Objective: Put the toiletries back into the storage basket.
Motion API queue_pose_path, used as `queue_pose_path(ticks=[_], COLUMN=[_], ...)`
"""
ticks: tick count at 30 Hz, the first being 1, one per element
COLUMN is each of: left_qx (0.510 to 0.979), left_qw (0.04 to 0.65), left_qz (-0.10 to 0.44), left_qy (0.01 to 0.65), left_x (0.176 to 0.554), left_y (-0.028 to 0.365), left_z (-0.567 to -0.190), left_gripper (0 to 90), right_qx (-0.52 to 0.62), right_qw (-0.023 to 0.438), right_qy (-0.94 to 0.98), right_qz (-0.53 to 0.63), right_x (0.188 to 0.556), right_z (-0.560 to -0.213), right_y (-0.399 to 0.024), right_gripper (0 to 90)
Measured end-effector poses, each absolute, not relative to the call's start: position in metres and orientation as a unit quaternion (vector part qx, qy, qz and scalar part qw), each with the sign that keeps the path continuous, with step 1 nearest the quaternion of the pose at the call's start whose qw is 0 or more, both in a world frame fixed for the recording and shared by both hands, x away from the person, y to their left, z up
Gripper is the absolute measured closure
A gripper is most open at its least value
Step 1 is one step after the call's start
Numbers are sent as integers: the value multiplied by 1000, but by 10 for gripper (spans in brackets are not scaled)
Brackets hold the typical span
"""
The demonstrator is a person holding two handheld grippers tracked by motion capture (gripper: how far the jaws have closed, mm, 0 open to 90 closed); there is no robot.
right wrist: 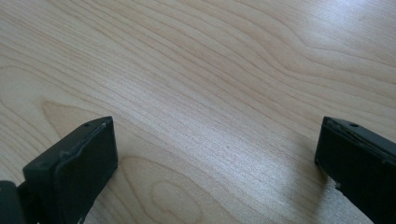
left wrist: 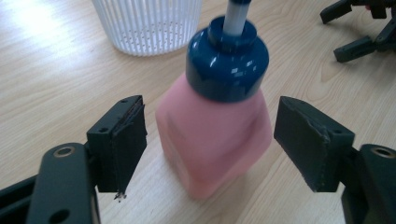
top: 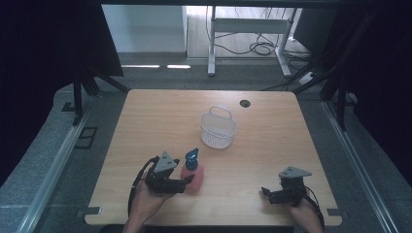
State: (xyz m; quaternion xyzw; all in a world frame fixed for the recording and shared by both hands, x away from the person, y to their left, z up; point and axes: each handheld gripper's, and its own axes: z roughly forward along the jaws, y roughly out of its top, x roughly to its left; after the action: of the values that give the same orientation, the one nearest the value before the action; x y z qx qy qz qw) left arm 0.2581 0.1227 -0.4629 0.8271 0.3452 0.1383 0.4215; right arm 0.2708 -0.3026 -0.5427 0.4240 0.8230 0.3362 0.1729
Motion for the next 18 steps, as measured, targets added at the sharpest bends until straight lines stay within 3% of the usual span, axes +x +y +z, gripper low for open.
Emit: queue_pose_path(ticks=[18], left_qx=[822], left_qw=[443], left_qz=[134], left_qy=[332], left_x=[269], left_y=[110], left_z=[-453], left_gripper=[361], right_qx=[424], right_qw=[173], right_qy=[823], right_qz=[336], right_x=[271], right_z=[-543], right_y=[-303], right_gripper=[0])
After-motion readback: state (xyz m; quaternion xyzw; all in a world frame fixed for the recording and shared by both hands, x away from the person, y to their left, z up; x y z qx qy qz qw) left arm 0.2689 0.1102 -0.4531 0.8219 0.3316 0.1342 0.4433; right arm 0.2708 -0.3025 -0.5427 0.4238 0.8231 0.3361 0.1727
